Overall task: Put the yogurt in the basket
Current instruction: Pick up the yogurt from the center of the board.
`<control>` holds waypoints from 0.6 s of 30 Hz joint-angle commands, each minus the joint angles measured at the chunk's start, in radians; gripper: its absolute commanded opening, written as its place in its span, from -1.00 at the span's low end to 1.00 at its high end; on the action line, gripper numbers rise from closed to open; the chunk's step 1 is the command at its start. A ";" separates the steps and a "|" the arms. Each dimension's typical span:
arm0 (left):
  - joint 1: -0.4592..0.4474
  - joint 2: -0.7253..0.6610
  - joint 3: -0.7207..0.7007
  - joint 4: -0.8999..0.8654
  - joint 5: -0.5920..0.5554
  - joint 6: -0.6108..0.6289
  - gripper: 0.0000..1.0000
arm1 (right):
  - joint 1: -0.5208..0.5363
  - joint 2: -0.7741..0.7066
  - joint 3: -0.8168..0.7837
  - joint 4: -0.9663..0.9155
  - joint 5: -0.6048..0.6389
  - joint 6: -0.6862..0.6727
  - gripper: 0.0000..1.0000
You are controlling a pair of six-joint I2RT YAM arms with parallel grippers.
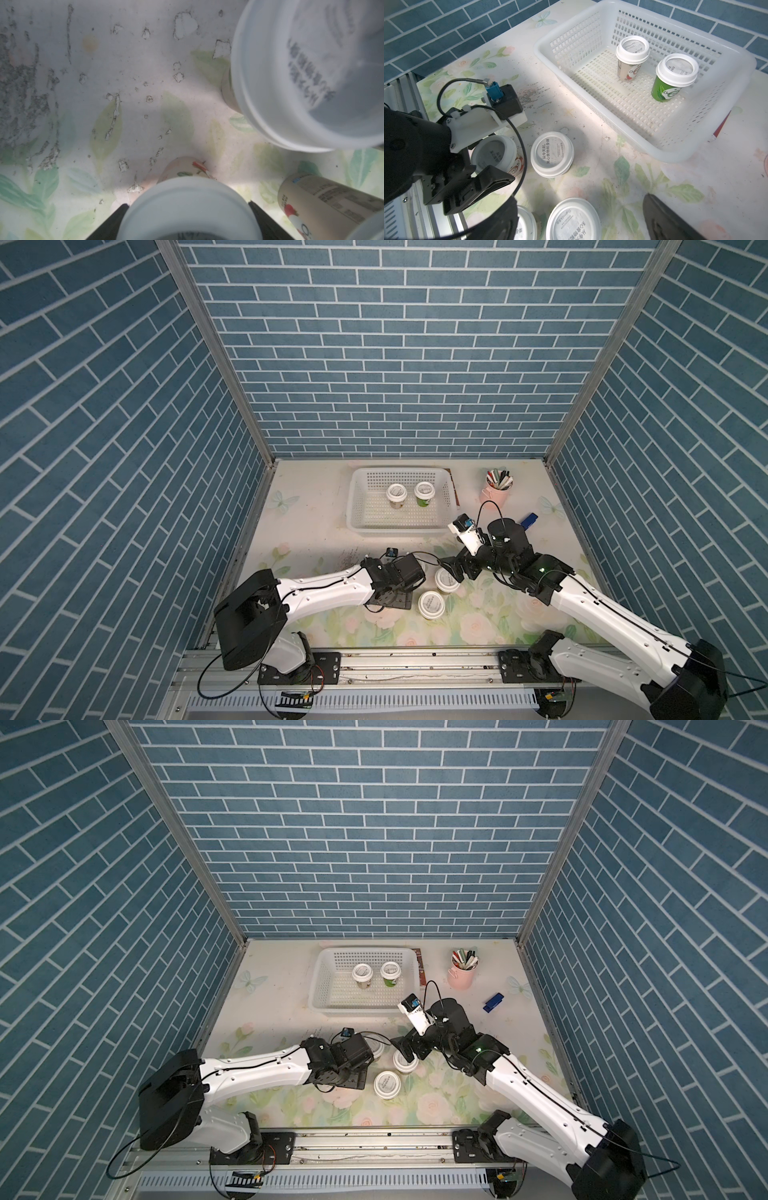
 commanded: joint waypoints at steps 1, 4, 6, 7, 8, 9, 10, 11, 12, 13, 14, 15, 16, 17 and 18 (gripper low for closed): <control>-0.006 0.006 -0.017 -0.008 -0.004 0.009 0.76 | 0.003 -0.003 -0.014 -0.001 -0.004 0.037 0.93; -0.007 0.004 -0.016 -0.012 -0.003 0.009 0.70 | 0.004 0.000 -0.015 -0.001 -0.004 0.037 0.93; -0.006 0.005 -0.015 -0.014 -0.002 0.013 0.67 | 0.004 0.002 -0.014 0.001 -0.004 0.036 0.93; -0.006 0.005 -0.015 -0.013 0.000 0.014 0.67 | 0.003 0.002 -0.014 0.001 -0.004 0.037 0.93; -0.006 0.005 -0.015 -0.012 0.001 0.015 0.66 | 0.002 0.002 -0.015 0.002 -0.005 0.037 0.93; -0.007 0.006 -0.015 -0.011 0.001 0.016 0.65 | 0.003 0.003 -0.014 0.000 -0.005 0.036 0.93; -0.006 0.008 -0.015 -0.009 0.002 0.018 0.64 | 0.002 0.004 -0.014 0.000 -0.005 0.037 0.93; -0.006 0.011 -0.015 -0.009 0.002 0.021 0.64 | 0.003 0.005 -0.015 0.001 -0.004 0.037 0.93; -0.006 0.012 -0.014 -0.009 0.002 0.021 0.64 | 0.003 0.005 -0.016 0.001 -0.004 0.037 0.93; -0.007 0.014 -0.014 -0.009 0.002 0.022 0.64 | 0.003 0.005 -0.015 0.001 -0.005 0.038 0.93; -0.007 0.014 -0.014 -0.008 0.001 0.022 0.64 | 0.002 0.005 -0.015 0.001 -0.004 0.038 0.93; -0.007 0.013 -0.014 -0.008 0.000 0.021 0.64 | 0.003 0.004 -0.015 0.001 -0.004 0.037 0.93; -0.007 0.012 -0.014 -0.008 -0.002 0.022 0.63 | 0.003 0.005 -0.014 0.001 -0.004 0.037 0.93; -0.007 0.009 -0.012 -0.009 -0.001 0.022 0.62 | 0.003 0.005 -0.015 0.001 -0.005 0.038 0.93; -0.007 0.006 -0.011 -0.010 -0.003 0.022 0.61 | 0.003 0.005 -0.015 0.000 -0.003 0.039 0.93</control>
